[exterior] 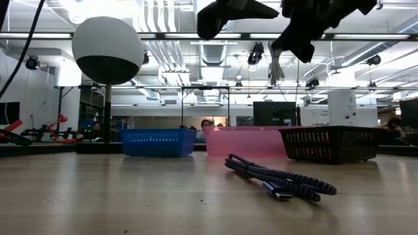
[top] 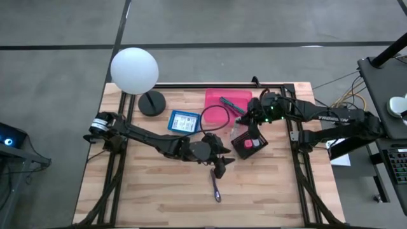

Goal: Pick and place items into bin
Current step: Put the white charger cable into the pink bin

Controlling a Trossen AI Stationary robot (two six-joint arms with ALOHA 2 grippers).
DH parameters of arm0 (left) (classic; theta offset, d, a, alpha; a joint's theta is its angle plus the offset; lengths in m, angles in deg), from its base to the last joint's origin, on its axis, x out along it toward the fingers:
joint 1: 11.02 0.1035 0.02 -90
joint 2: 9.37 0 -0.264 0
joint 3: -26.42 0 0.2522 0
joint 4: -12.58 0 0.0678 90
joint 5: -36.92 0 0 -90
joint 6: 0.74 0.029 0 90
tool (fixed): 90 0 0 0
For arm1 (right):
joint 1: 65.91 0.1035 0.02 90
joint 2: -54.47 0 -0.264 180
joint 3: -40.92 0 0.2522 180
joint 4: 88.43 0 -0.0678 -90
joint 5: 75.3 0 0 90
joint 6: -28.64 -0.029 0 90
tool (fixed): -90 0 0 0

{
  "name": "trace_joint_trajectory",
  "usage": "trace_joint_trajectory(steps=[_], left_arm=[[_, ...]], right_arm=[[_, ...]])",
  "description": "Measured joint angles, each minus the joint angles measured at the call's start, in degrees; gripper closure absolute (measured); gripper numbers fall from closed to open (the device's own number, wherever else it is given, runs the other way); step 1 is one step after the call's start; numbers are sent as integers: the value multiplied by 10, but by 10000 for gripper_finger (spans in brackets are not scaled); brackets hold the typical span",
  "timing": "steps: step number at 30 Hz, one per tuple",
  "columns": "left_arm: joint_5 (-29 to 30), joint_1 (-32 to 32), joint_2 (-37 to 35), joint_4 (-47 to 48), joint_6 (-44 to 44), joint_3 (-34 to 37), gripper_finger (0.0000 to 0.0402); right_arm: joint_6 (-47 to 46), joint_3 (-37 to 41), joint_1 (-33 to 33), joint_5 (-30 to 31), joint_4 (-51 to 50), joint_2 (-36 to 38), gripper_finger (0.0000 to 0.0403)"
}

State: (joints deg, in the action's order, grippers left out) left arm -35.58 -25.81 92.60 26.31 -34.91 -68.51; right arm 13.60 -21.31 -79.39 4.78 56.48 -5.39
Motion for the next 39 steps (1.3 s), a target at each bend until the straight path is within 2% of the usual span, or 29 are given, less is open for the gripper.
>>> trace_joint_trajectory(steps=[5,12,16,19,22,31,34,39], left_arm=[[-7,0,-7,18,-2,0,217],[-6,4,-44,52,-59,2,217],[-2,5,-66,51,-58,2,217],[10,5,-77,51,-56,4,217],[13,5,-83,54,-57,6,217],[14,5,-83,52,-73,9,217],[14,5,-83,54,-75,10,217],[14,5,-83,54,-75,11,217]], right_arm=[[67,0,-62,41,-14,-3,390],[137,0,-158,88,-38,-9,390],[219,0,-195,71,-41,-42,390],[293,0,-209,49,-37,-82,390],[295,-1,-222,77,-34,-121,390],[331,-29,-240,91,-39,-200,390],[348,-48,-242,113,-39,-219,388],[375,-77,-240,132,-57,-235,353]])
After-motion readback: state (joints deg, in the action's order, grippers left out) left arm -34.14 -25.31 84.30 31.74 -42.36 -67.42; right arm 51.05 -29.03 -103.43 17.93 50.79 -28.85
